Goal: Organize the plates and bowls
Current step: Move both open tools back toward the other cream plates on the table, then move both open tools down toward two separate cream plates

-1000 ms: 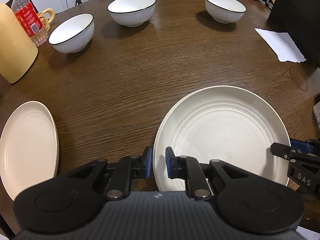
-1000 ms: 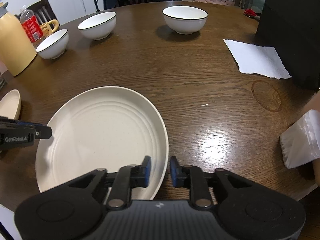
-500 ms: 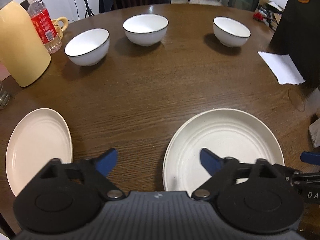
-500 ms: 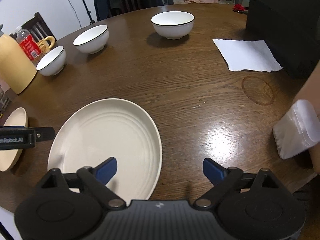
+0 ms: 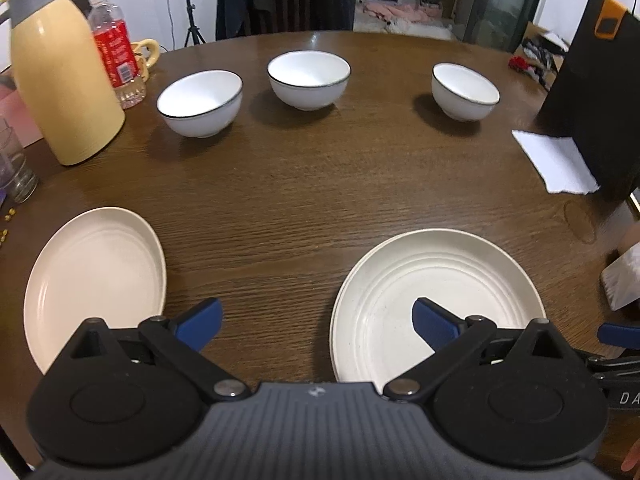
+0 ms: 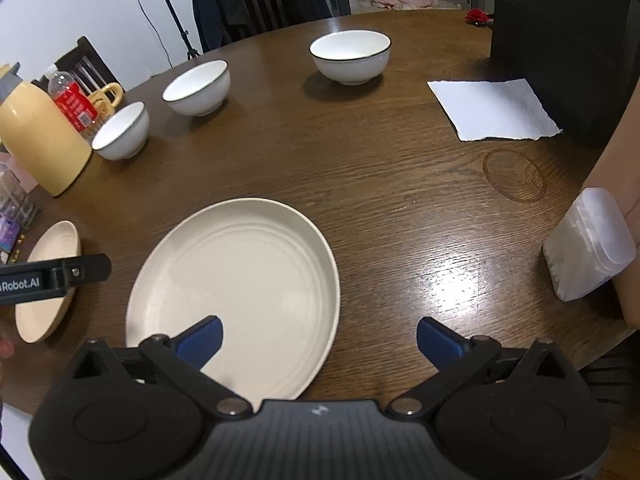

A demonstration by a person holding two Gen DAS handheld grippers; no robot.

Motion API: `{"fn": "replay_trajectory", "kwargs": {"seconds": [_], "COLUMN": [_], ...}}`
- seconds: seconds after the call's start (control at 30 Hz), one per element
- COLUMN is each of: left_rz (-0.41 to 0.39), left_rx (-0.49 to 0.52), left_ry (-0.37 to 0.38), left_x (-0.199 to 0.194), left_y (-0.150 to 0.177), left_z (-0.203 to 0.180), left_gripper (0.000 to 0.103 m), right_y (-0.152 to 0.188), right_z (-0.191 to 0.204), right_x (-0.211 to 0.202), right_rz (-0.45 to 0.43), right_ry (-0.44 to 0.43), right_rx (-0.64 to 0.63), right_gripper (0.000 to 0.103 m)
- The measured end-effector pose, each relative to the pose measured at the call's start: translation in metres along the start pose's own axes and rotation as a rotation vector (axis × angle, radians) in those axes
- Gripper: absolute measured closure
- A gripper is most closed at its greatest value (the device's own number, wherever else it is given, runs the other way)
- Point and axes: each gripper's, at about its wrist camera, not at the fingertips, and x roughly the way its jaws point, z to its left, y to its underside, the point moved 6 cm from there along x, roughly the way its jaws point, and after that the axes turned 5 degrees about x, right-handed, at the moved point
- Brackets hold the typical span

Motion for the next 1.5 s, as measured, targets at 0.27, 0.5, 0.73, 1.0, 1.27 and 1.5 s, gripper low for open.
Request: {"fn": "replay_trajectory", "kwargs": {"seconds": [0.27, 0.5, 0.73, 1.0, 1.27, 1.5], "left_rz": [-0.072, -0.131, -0.130, -0.123, -0.113, -0.082], "left_rx": [-0.071, -0.131, -0.220, -0.307, -0.368, -0.419], "left_ry": [-0.006, -0.039, -0.068, -0.138, -0.198, -0.240], "left_x": [-0.039, -0.074, -0.096, -0.114, -0.120, -0.112], "left_y": [0.012, 0.031, 0.054, 0.073, 0.080, 0.080], "left_z": [0.017, 0.036, 0.066, 0.113, 0.170, 0.223], "left_gripper": [0.000, 0.000, 0.000, 0.000, 0.000, 0.000], "right_y": [0.011, 0.024, 0.031, 0.027, 0.021, 0.010], "right_z": [0.008, 0.020, 0.042, 0.083, 0.143, 0.195], "right_x": [-0.033, -0.054, -0.068, -0.064, -0.049, -0.029], "right_rz": [-0.048, -0.069, -0.073, -0.060, -0.034, -0.014], "right_ry": [-0.038, -0.069, -0.106, -0.161, -0.209, -0.225], "right_rx": [-0.003, -0.039, -0.088, -0.151, -0.221, -0.270], "right_gripper": [0.000, 0.000, 0.000, 0.000, 0.000, 0.000]}}
